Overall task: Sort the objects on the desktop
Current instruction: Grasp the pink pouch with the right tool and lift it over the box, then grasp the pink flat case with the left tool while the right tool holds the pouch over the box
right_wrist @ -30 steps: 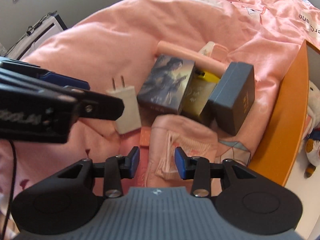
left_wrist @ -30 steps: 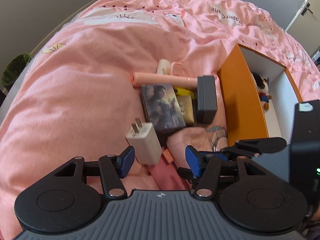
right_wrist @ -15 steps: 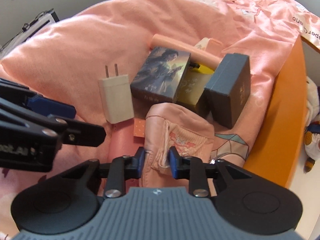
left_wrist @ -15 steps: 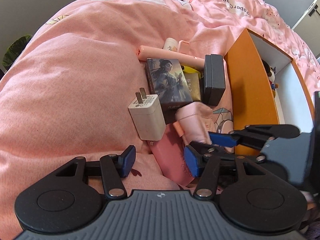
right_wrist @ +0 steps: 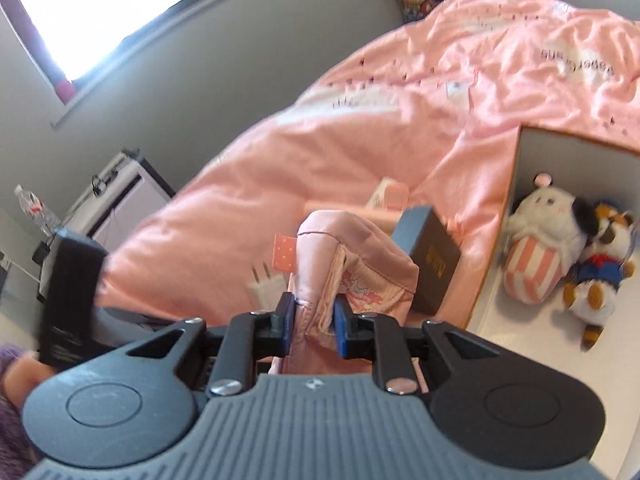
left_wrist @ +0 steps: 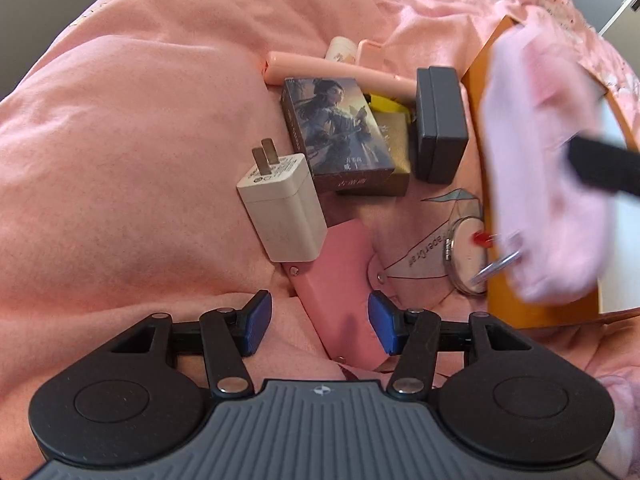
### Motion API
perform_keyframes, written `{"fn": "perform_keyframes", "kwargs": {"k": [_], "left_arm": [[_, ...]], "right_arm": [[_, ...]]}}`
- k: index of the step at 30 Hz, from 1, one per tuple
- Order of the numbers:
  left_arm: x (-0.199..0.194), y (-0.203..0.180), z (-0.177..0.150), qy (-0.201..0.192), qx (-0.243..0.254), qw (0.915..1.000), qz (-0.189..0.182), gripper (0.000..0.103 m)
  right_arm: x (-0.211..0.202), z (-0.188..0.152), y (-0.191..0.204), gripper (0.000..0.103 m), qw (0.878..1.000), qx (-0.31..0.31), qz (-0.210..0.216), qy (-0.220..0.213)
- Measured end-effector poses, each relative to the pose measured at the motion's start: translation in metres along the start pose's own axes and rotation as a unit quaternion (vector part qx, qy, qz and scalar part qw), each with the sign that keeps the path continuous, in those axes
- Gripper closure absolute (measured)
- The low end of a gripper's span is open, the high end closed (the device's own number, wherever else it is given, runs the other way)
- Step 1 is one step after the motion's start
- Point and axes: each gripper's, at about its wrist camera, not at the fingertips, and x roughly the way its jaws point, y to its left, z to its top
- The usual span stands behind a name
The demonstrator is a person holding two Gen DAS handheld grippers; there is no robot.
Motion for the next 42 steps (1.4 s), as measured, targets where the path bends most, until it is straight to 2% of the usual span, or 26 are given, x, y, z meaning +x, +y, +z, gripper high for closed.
{"fn": "perform_keyframes", "kwargs": {"k": [7, 14, 18, 19, 20, 22, 24, 27, 32, 36, 39, 42], "left_arm": [[0.026, -0.006, 0.001, 0.026, 0.008, 0.9993, 0.026, 0.040], [0.046, -0.012, 0.000, 0.045, 0.016, 0.9988, 0.008, 0.035], [0.042, -0.013, -0.003, 0.037, 0.015, 0.9992, 0.008, 0.046], [0.039, -0.012, -0.004, 0.031, 0.011, 0.9994, 0.004, 0.054], [0.034, -0.011, -0.006, 0.024, 0.008, 0.9997, -0.001, 0.055], [0.025, -0.010, -0.009, 0.009, 0.007, 0.9998, -0.014, 0.066], [0.017, -0.012, -0.011, -0.004, 0.009, 0.9996, -0.026, 0.071], [0.013, -0.016, -0.012, -0.019, 0.007, 0.9991, -0.038, 0.072], [0.019, -0.020, -0.004, -0.017, -0.010, 0.9983, -0.054, 0.075], [0.012, -0.022, -0.008, -0.029, -0.017, 0.9977, -0.058, 0.078], [0.000, -0.019, -0.006, -0.048, -0.017, 0.9969, -0.060, 0.083], [-0.017, -0.019, -0.005, -0.065, -0.025, 0.9945, -0.079, 0.083]], "right_arm": [[-0.051, 0.015, -0.015, 0.081, 0.996, -0.013, -0.049, -0.066], [-0.063, 0.009, -0.053, 0.081, 0.991, 0.012, -0.111, -0.073], [-0.063, 0.004, -0.068, 0.081, 0.988, 0.024, -0.137, -0.066], [-0.062, 0.002, -0.072, 0.081, 0.987, 0.025, -0.145, -0.064], [-0.062, 0.000, -0.075, 0.081, 0.986, 0.026, -0.152, -0.062], [-0.060, -0.004, -0.083, 0.081, 0.985, 0.032, -0.161, -0.053], [-0.057, -0.007, -0.091, 0.081, 0.984, 0.041, -0.170, -0.043], [-0.055, -0.012, -0.102, 0.081, 0.981, 0.045, -0.186, -0.030], [-0.059, -0.015, -0.115, 0.081, 0.977, 0.039, -0.211, -0.015], [-0.069, -0.014, -0.127, 0.081, 0.973, 0.042, -0.228, -0.019], [-0.074, -0.008, -0.139, 0.081, 0.973, 0.055, -0.224, -0.029], [-0.073, 0.000, -0.150, 0.081, 0.976, 0.071, -0.205, -0.035]]}}
